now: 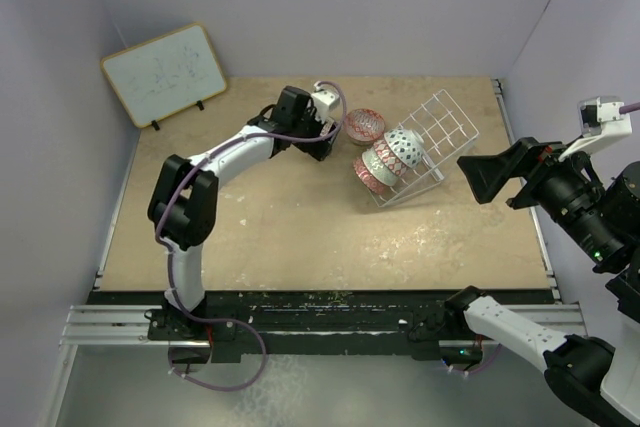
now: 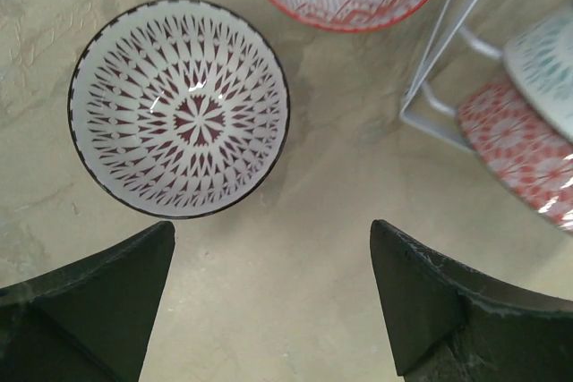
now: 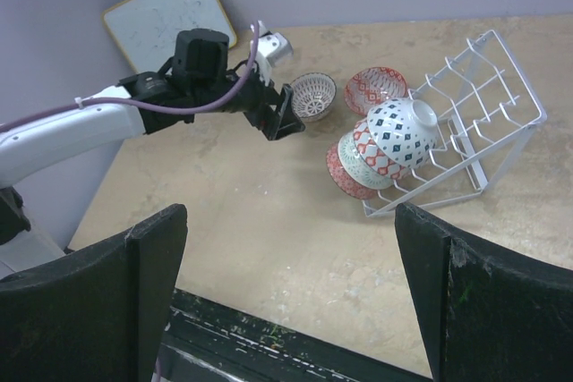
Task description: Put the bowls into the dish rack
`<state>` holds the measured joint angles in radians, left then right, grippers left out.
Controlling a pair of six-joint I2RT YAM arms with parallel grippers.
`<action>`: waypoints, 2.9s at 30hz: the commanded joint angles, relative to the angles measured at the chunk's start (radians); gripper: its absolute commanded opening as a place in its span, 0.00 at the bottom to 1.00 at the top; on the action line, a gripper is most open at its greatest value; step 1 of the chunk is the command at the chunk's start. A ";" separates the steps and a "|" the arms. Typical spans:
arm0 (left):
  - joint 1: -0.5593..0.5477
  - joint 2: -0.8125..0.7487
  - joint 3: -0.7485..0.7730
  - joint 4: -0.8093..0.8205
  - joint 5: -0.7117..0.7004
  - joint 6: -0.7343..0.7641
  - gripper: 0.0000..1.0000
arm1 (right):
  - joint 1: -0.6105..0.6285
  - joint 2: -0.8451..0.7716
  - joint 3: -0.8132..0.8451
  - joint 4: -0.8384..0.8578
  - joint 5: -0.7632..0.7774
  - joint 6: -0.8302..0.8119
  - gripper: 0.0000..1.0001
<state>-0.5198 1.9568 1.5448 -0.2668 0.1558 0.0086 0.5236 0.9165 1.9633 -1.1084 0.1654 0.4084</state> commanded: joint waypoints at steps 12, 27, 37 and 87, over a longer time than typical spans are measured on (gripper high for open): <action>-0.043 0.138 0.103 0.019 -0.022 0.428 0.89 | 0.006 0.030 0.019 0.032 0.026 -0.008 1.00; -0.051 0.253 0.197 0.007 -0.098 0.491 0.75 | 0.006 0.032 0.019 0.021 0.056 -0.015 1.00; -0.057 0.250 0.149 0.067 -0.154 0.469 0.52 | 0.006 0.017 0.013 0.013 0.063 -0.010 1.00; -0.130 -0.254 -0.385 1.444 0.304 -1.147 0.00 | 0.006 -0.010 0.073 -0.006 0.004 0.029 1.00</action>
<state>-0.6155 1.6428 1.1450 0.6483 0.4274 -0.8303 0.5236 0.9005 2.0418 -1.1244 0.1944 0.4271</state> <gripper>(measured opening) 0.099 0.998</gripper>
